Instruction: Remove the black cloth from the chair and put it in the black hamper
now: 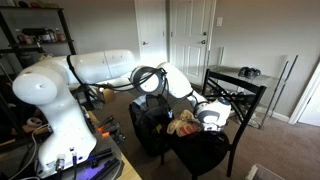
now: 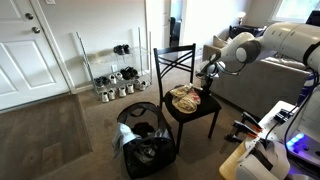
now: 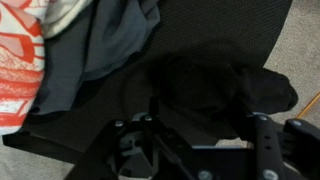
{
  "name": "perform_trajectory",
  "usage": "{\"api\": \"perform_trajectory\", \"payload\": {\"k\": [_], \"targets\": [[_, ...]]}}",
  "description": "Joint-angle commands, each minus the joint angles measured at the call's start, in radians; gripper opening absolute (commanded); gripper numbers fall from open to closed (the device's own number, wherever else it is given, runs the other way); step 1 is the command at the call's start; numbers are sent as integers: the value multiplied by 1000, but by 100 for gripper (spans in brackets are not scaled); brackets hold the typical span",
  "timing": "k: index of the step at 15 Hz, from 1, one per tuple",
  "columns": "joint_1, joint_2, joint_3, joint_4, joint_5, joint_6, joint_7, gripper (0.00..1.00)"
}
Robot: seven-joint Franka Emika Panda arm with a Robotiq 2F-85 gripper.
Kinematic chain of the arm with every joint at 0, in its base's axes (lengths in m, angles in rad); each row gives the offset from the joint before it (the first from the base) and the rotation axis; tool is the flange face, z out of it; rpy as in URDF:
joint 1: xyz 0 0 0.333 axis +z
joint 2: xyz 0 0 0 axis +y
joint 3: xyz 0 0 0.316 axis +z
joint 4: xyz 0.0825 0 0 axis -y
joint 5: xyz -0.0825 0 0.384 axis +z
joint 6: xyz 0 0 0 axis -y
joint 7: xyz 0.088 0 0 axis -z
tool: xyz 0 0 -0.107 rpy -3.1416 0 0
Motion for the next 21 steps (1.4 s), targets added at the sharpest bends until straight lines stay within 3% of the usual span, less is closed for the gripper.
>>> {"api": "perform_trajectory", "payload": {"k": [1, 6, 8, 10, 12, 21], "targets": [[-27, 0, 29, 21, -28, -16, 16, 41], [-37, 0, 37, 27, -25, -14, 15, 8], [-41, 0, 37, 35, -24, -16, 18, 3], [-48, 0, 36, 45, -22, -19, 25, 1], [-46, -17, 17, 29, 14, -4, 16, 5], [-62, -264, 65, -302, 109, 322, -110, 5]]}}
